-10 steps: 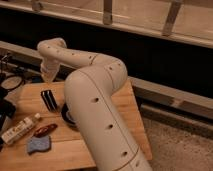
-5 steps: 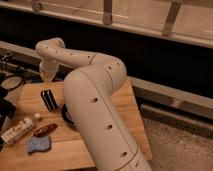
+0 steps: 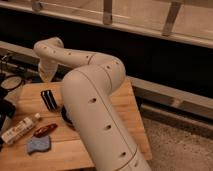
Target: Knock the eraser over
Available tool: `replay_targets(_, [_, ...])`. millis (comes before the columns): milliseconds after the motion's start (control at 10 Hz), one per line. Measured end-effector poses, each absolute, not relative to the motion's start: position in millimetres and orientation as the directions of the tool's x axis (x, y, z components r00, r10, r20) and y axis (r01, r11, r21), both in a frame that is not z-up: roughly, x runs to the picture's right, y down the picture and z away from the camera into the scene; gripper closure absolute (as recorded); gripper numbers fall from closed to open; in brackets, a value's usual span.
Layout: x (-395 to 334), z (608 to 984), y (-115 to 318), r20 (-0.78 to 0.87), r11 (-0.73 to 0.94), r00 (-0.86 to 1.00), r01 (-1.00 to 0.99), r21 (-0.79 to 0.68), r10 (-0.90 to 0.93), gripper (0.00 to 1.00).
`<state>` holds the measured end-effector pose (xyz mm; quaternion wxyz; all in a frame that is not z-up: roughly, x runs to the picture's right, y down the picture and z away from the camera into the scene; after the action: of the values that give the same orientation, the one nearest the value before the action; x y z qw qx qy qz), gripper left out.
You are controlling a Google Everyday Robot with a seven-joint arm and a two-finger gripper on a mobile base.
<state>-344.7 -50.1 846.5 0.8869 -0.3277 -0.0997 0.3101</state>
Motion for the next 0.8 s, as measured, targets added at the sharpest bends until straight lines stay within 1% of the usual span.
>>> replay_targets(200, [-344, 845, -46, -0.019, 0.565, 0.787, -0.46, -0.685, 0.617, 1.0])
replay_targets(400, [-346, 830, -32, -0.006, 0.544, 0.778, -0.445, -0.712, 0.628, 1.0])
replay_targets(600, [-353, 805, -11, 0.023, 0.521, 0.762, -0.421, -0.743, 0.648, 1.0])
replay_targets(800, [-356, 791, -4, 0.063, 0.516, 0.746, -0.395, -0.76, 0.663, 1.0])
